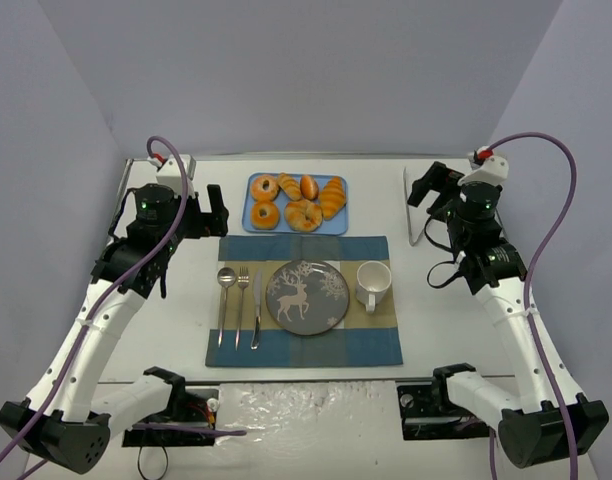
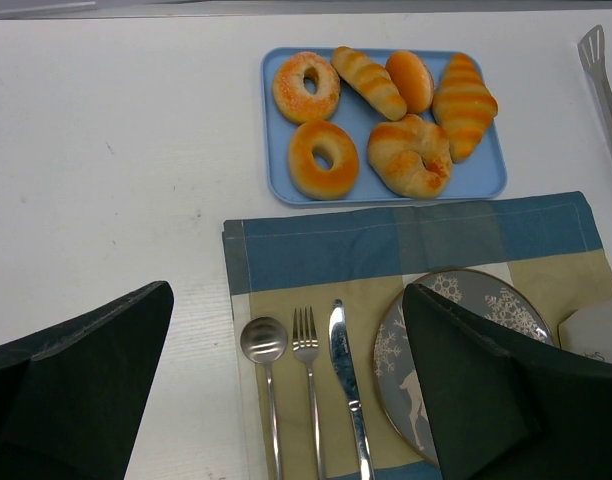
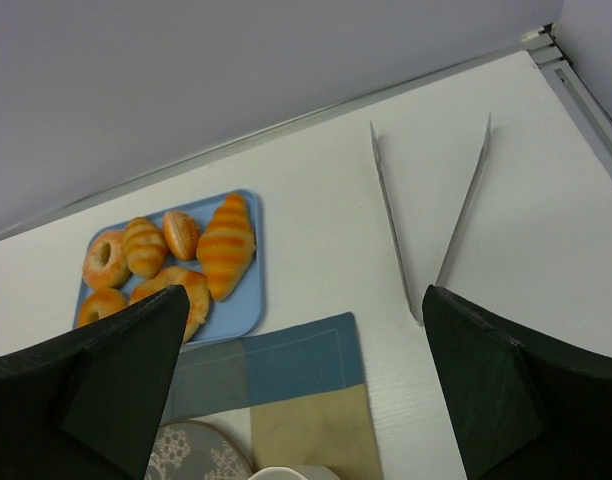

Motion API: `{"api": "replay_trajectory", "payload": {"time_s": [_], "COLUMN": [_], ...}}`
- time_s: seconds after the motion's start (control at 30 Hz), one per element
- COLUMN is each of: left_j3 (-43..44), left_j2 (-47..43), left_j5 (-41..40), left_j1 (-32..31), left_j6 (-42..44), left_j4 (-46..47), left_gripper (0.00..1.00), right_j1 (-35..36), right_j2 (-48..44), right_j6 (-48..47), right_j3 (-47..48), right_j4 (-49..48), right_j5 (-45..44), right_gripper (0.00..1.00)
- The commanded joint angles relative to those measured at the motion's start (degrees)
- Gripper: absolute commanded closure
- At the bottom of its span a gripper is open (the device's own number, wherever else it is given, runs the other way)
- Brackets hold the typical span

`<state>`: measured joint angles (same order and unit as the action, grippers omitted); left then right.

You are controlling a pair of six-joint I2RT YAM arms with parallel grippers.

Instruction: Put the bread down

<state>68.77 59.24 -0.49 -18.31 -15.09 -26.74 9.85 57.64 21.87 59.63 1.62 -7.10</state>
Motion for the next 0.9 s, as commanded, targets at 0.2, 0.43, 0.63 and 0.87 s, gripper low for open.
{"api": "replay_trajectory", "payload": {"time_s": [0.2,0.43,0.63,0.87], "left_j3": [4.3,4.1,4.3,4.3], "left_j2": [2.1,2.4,2.4,2.2], "left_j5": [0.0,-0.4,-0.8,-1.3], "left_j1": [0.7,1.2,1.5,2.0], "left_j6": [0.0,-0.1,0.0,0.2], "left_j4": [2.0,2.1,1.8,1.8], "left_gripper": [0.03,0.03,0.03,0.03], "right_j1": [-1.1,-2.2,-4.6,-6.7], "right_j2": [14.9,28.3,39.0,46.4], "right_j6": [-5.2,-5.5,-5.4,-7.5], "right_j3": [7.2,12.5,17.1,19.7], "right_j4": [1.5,1.5,1.7,1.8], "right_j5": [-10.5,-10.1,-7.7,-2.3], "right_gripper": [0.00,0.00,0.00,0.00]}}
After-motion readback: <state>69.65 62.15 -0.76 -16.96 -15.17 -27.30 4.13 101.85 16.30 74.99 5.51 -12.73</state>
